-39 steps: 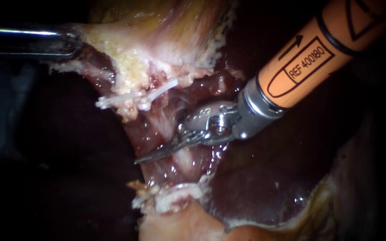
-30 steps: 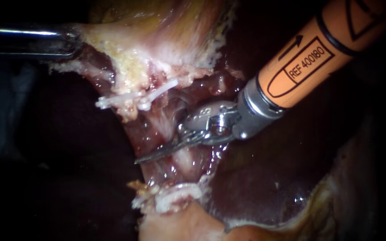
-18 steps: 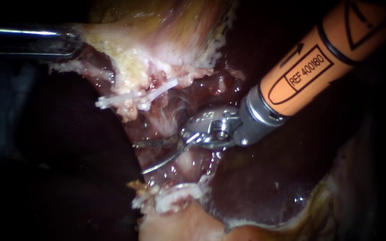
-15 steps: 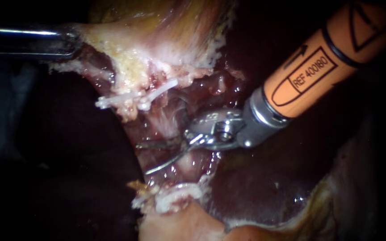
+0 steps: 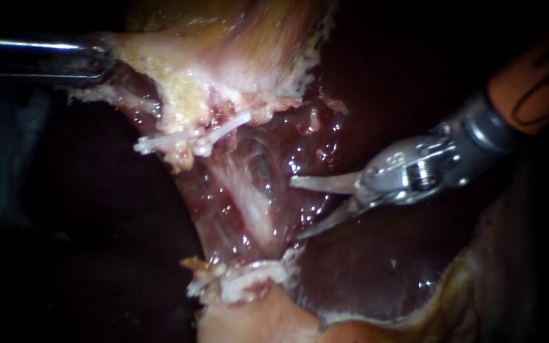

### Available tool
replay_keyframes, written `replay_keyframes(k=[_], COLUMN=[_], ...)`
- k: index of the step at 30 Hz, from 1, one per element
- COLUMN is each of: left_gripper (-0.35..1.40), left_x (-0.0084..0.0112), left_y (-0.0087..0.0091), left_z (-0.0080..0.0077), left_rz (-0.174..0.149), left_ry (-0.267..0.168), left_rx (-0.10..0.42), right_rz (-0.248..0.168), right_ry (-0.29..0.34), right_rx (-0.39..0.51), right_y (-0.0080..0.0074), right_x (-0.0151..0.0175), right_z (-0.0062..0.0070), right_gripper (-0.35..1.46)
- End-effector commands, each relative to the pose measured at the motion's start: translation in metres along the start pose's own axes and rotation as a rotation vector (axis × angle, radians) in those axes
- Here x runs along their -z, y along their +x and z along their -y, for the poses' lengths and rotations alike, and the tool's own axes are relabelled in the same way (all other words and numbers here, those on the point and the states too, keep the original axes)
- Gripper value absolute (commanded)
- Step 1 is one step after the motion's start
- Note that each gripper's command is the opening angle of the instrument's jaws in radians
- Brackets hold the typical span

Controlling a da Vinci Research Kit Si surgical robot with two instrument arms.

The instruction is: Go back from the cut right tube

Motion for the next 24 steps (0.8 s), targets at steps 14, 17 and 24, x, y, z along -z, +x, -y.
replay_keyframes(k=[14, 17, 24], left_gripper=[-0.35, -0.35, -0.35], left_x=[-0.0008, -0.0018, -0.0052], left_y=[0.0, -0.0002, -0.0015], left_z=[0.0004, 0.0007, 0.0014], left_rz=[-0.002, -0.004, -0.01], left_ry=[0.002, 0.007, 0.016], left_rx=[-0.001, -0.002, -0.011], right_rz=[0.021, 0.02, 0.02], right_ry=[-0.026, -0.024, -0.024], right_rx=[-0.006, -0.006, -0.007], right_y=[-0.0009, -0.0009, -0.0009], right_x=[0.0036, 0.0035, 0.0035], right_z=[-0.0006, -0.0006, -0.0007], right_gripper=[1.45, 1.45, 1.45])
